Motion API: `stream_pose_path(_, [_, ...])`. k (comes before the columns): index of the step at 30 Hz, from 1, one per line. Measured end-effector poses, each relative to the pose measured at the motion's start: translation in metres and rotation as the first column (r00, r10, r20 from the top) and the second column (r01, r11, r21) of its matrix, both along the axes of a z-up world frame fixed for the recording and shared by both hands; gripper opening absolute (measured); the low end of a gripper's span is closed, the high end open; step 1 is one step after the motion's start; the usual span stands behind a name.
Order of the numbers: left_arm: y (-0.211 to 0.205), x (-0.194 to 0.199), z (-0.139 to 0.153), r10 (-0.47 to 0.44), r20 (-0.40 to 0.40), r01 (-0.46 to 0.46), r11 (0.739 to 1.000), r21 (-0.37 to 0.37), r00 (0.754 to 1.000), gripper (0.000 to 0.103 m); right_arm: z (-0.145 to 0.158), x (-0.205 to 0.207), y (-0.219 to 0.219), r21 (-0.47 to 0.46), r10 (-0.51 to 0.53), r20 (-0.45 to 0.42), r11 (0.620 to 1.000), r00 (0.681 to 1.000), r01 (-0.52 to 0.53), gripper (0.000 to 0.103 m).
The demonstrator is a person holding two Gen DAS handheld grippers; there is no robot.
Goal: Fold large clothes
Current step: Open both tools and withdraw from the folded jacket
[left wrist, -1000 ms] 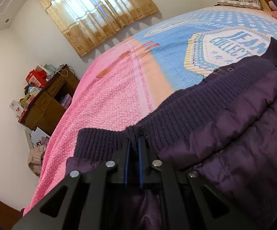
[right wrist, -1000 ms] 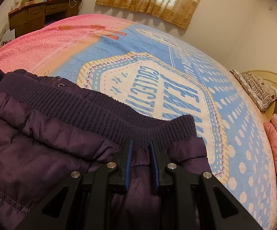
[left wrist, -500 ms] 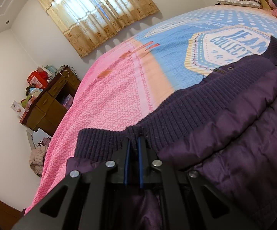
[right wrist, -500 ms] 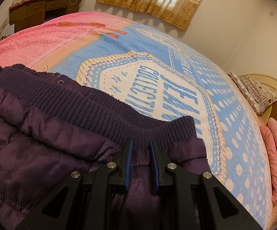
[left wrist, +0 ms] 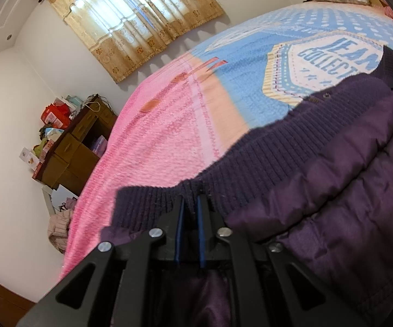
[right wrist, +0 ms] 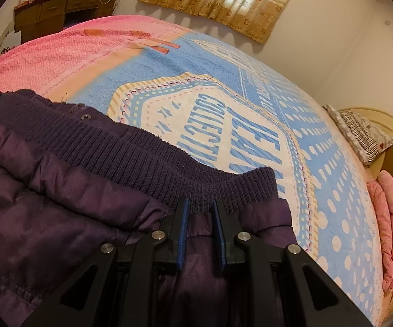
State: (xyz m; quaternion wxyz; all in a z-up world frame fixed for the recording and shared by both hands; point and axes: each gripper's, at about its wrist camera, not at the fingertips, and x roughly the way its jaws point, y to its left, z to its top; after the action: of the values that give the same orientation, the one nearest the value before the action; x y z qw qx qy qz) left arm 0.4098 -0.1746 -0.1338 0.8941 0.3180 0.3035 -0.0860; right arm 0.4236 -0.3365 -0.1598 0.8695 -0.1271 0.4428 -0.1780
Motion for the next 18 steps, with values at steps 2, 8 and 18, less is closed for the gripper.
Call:
stream_pose_path(2, [0.014,-0.002,0.023,0.012,-0.017,-0.013,0.998,-0.063,1.0,0.045,0.015,-0.004,-0.01,0.068,0.0,-0.032,0.998,1.0,0.002,0.039])
stream_pose_path(8, [0.125,-0.029,0.1,0.029,-0.018,-0.034,0.911,-0.412,0.999,0.103,0.106,-0.087,0.021,0.106,-0.004,0.223,0.994,0.975,-0.021,0.078])
stream_pose_path(18, [0.232,0.016,0.006,-0.068,-0.438,-0.304,0.624,-0.719,0.896,0.103,0.059,-0.166,0.252,-0.136,0.555,0.241,0.832,0.796,-0.538,0.082])
